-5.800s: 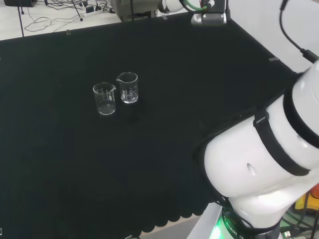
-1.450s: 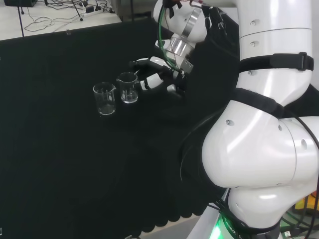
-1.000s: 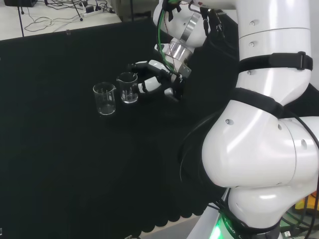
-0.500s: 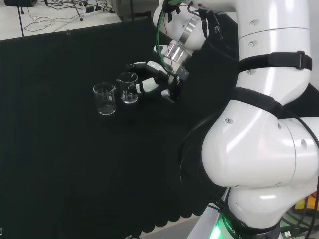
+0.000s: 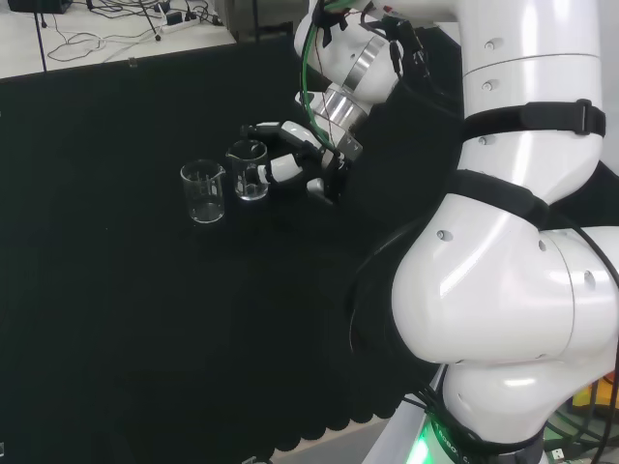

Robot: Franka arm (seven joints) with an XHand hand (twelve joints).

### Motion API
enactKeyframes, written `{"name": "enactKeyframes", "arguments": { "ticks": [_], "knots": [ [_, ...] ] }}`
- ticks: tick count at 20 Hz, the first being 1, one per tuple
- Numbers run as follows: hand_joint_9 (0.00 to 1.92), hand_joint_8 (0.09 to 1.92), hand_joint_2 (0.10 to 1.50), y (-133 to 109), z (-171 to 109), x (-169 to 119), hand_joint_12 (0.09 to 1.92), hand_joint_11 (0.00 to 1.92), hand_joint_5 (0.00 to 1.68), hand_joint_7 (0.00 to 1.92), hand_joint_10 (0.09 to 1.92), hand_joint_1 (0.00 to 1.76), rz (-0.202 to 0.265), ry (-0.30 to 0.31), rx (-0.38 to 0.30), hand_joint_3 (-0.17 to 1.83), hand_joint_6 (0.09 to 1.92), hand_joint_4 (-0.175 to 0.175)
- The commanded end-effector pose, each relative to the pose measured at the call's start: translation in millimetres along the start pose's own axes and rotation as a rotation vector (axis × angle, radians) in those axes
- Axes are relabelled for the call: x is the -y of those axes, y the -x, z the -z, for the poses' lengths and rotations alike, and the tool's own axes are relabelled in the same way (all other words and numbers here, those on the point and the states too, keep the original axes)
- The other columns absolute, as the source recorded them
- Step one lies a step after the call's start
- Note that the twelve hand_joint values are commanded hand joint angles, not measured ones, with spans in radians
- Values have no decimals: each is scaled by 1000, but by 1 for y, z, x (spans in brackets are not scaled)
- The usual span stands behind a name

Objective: Pick up the beaker on the right.

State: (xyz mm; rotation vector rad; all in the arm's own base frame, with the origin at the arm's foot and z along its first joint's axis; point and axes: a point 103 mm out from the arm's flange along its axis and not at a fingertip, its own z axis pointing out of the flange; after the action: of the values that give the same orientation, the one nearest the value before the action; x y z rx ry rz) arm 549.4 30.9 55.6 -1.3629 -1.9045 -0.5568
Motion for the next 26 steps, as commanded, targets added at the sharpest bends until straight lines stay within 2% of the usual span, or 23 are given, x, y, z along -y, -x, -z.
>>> {"name": "enactKeyframes", "arguments": {
  "ticks": [1,11,26],
  "knots": [
    [449,686,518,1,-2,-2,1394,14,510,293,628,927,0,18,-7,661,87,-60],
    [465,690,518,6,-3,-2,1393,25,540,312,628,945,6,51,-25,660,87,-58],
    [472,690,520,-1,-13,-5,1388,28,577,328,619,984,10,62,-3,661,87,-56]
  ]
}}
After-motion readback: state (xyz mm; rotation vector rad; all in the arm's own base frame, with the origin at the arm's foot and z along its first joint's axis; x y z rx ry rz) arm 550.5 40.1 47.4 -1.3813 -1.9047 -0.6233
